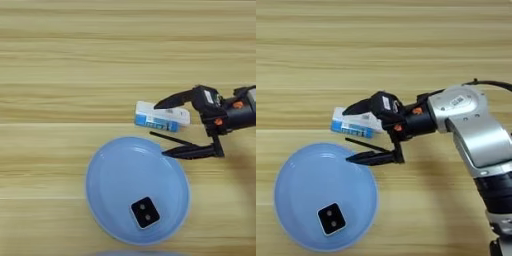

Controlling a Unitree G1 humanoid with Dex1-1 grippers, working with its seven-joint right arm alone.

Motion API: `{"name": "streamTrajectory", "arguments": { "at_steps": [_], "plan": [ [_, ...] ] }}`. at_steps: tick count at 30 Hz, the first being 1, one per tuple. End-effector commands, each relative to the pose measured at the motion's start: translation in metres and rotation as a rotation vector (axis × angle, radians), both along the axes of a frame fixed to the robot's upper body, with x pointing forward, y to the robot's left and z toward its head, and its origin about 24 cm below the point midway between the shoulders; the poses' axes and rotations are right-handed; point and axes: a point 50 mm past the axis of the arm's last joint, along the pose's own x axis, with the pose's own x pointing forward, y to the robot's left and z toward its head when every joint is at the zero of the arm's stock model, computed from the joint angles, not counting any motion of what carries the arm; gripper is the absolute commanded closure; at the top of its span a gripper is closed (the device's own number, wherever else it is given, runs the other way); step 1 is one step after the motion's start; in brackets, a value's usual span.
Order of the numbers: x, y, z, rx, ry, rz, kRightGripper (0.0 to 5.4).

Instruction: Move the objects on the table

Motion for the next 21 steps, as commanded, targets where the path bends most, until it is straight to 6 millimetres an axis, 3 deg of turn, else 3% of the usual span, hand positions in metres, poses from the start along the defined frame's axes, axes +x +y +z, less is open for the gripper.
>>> {"name": "streamTrajectory", "arguments": {
  "at_steps": [1, 21],
  "plan": [
    [-0.003, 0.003, 0.019, -0.020, -0.092, 0.030, 0.04],
    [-0.036, 0.009, -0.011, -0.097, 0.051, 0.135, 0.04]
  ]
}}
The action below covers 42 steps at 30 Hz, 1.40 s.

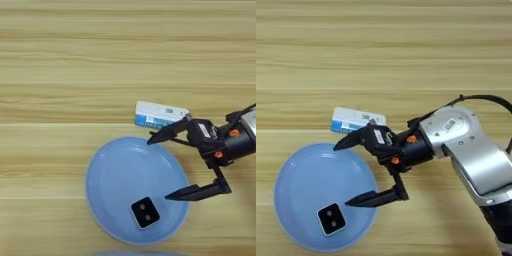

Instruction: Move the objects on the table

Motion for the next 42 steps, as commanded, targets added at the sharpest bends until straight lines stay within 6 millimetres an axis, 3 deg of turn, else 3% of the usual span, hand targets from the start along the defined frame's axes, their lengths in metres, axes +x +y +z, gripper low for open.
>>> {"name": "streamTrajectory", "arguments": {
  "at_steps": [1, 21, 42],
  "plan": [
    [0.002, 0.000, 0.007, -0.039, -0.088, 0.000, 0.04],
    [0.002, 0.019, -0.037, -0.105, -0.184, 0.014, 0.04],
    [-0.001, 0.017, -0.051, -0.154, -0.227, 0.056, 0.04]
  ]
}}
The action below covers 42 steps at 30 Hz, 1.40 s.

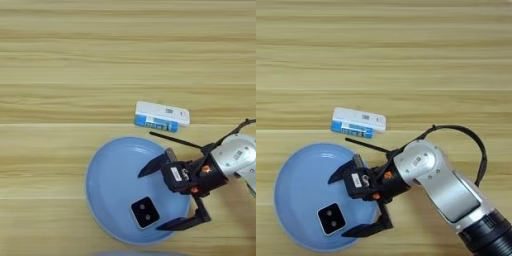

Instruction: Move the objects on the table

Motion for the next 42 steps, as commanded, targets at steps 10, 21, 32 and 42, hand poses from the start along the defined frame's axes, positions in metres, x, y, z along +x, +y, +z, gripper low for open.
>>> {"name": "streamTrajectory", "arguments": {
  "at_steps": [10, 21, 32, 42],
  "plan": [
    [0.012, 0.004, 0.008, 0.022, -0.195, 0.008, 0.04],
    [0.008, 0.011, 0.015, 0.087, -0.187, 0.039, 0.04],
    [0.006, 0.016, 0.020, 0.106, -0.181, 0.073, 0.41],
    [0.006, 0.015, 0.015, 0.081, -0.172, 0.067, 1.54]
  ]
}}
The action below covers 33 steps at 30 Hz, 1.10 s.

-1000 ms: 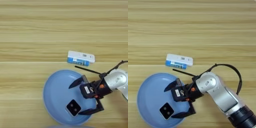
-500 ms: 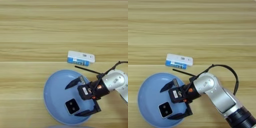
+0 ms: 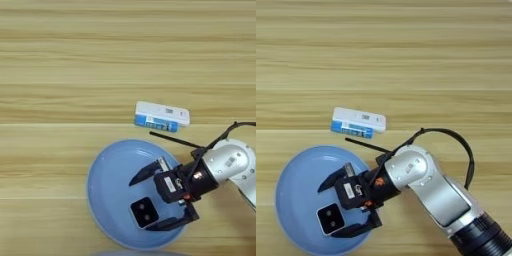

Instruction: Move the objects on the table

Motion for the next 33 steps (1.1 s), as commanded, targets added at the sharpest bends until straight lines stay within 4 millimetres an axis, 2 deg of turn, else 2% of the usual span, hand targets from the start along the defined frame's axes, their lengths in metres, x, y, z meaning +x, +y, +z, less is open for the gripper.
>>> {"name": "streamTrajectory", "arguments": {
  "at_steps": [1, 14, 23, 33],
  "plan": [
    [0.012, 0.000, 0.014, 0.009, -0.096, -0.021, 1.59],
    [0.009, -0.004, 0.005, -0.063, -0.060, -0.014, 2.92],
    [0.013, -0.002, 0.010, -0.043, -0.060, -0.030, 2.93],
    [0.035, 0.000, 0.043, 0.072, -0.116, -0.110, 2.93]
  ]
}}
